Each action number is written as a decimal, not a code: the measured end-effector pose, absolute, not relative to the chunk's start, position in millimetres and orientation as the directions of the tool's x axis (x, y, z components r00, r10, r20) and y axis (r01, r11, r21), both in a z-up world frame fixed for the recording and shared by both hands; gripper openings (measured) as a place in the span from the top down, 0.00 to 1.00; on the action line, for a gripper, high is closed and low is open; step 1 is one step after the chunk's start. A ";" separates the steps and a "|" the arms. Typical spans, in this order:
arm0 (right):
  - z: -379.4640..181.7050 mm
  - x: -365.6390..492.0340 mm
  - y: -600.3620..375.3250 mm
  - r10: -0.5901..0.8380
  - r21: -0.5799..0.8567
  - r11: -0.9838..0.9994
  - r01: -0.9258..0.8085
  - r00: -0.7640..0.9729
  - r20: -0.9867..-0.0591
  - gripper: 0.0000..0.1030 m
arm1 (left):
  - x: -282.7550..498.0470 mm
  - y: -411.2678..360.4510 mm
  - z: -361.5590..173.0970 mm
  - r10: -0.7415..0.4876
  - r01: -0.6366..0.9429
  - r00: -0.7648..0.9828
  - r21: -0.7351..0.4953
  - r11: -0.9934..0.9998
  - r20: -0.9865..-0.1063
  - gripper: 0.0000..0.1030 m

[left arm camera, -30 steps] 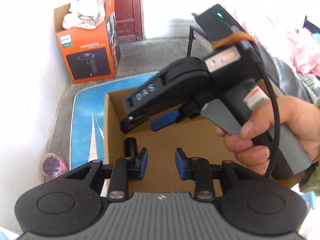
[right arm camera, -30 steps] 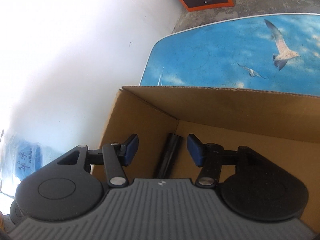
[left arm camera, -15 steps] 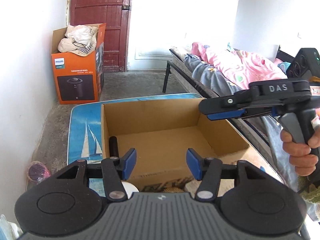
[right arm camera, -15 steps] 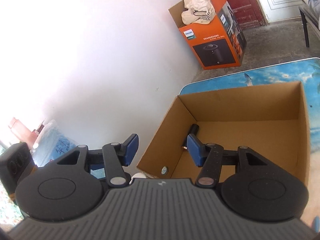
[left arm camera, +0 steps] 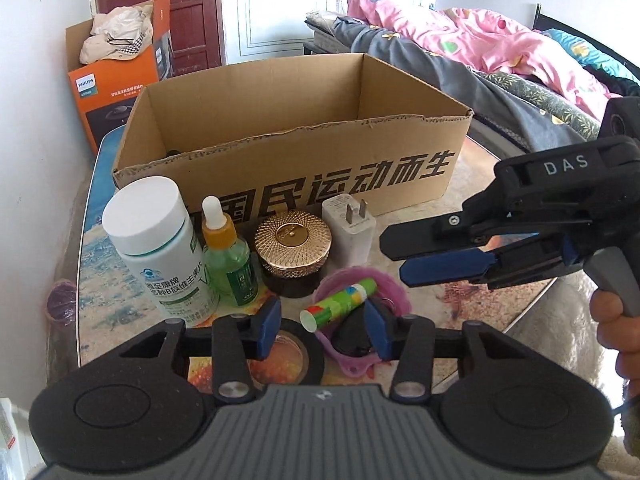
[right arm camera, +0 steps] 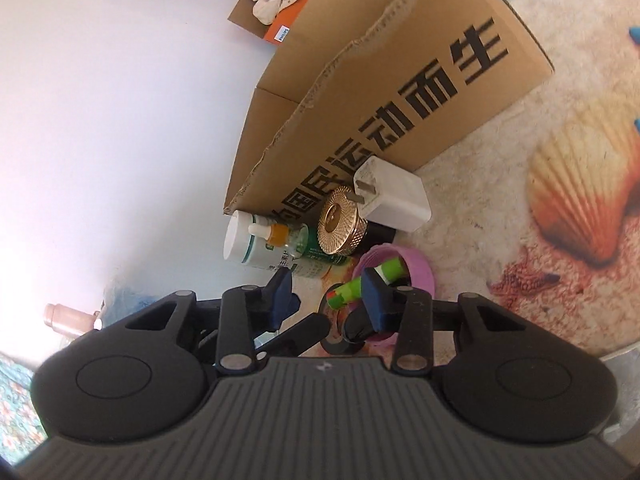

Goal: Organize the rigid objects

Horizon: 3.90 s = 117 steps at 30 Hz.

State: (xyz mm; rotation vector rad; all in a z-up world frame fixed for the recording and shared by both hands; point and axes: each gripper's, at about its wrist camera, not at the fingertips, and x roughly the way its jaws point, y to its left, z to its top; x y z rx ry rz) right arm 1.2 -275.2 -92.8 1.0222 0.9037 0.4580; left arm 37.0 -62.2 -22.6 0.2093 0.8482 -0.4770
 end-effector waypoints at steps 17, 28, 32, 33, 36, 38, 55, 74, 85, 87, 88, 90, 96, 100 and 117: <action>-101.5 34.5 -255.7 0.694 0.823 0.557 0.112 0.481 -0.535 0.63 | 39.1 -66.9 -35.0 -0.409 0.490 0.436 -0.169 0.855 -0.801 0.77; -82.7 52.2 -237.0 0.650 0.725 0.687 0.056 0.399 -0.647 0.63 | 52.0 -74.6 -39.9 -0.409 0.513 0.409 -0.165 0.842 -0.816 0.76; -79.4 55.9 -229.1 0.640 0.700 0.713 0.042 0.369 -0.674 0.63 | 59.2 -68.0 -41.9 -0.443 0.497 0.364 -0.231 0.836 -0.819 0.76; -78.8 57.1 -227.8 0.637 0.694 0.718 0.040 0.365 -0.680 0.63 | 61.8 -66.0 -43.4 -0.454 0.488 0.351 -0.253 0.835 -0.819 0.76; -78.2 60.5 -222.7 0.622 0.676 0.736 0.035 0.359 -0.696 0.63 | 68.9 -59.8 -46.6 -0.483 0.467 0.324 -0.306 0.829 -0.813 0.76; -77.3 61.2 -217.5 0.607 0.657 0.754 0.023 0.359 -0.709 0.63 | 73.2 -55.5 -49.2 -0.508 0.451 0.301 -0.349 0.822 -0.807 0.79; -63.2 49.7 -191.0 0.468 0.478 0.873 -0.101 0.454 -0.758 0.89 | 58.3 -36.3 -47.1 -0.539 0.446 0.403 -0.356 0.821 -0.739 0.81; 58.1 49.8 -173.7 0.513 0.390 0.852 -0.348 0.699 -0.498 0.94 | 69.5 -21.0 71.5 -0.521 0.441 0.638 -0.286 0.851 -0.567 0.91; 53.0 57.8 -226.3 0.606 0.577 0.760 -0.299 0.647 -0.463 0.92 | 72.7 -22.0 65.7 -0.527 0.454 0.609 -0.284 0.845 -0.593 0.86; 32.0 52.0 -241.5 0.618 0.634 0.734 -0.242 0.624 -0.478 0.91 | 66.6 -23.9 50.7 -0.524 0.467 0.581 -0.272 0.841 -0.623 0.82; 19.2 48.0 -248.7 0.619 0.659 0.724 -0.205 0.616 -0.488 0.90 | 63.6 -26.6 42.8 -0.519 0.475 0.568 -0.261 0.840 -0.639 0.82; -3.7 41.3 -257.7 0.610 0.682 0.717 -0.144 0.602 -0.515 0.87 | 58.3 -33.0 23.6 -0.501 0.488 0.538 -0.234 0.841 -0.678 0.80; -68.9 25.4 -262.7 0.552 0.687 0.727 -0.006 0.599 -0.579 0.73 | 54.3 -64.6 -22.3 -0.404 0.519 0.502 -0.108 0.848 -0.765 0.79; -86.5 28.1 -258.7 0.559 0.709 0.704 0.023 0.599 -0.574 0.68 | 54.6 -78.5 -31.8 -0.384 0.542 0.506 -0.062 0.838 -0.773 0.77; -99.8 34.9 -245.5 0.581 0.720 0.694 -0.029 0.612 -0.536 0.85 | 56.6 -91.0 -45.5 -0.351 0.557 0.521 -0.002 0.831 -0.778 0.79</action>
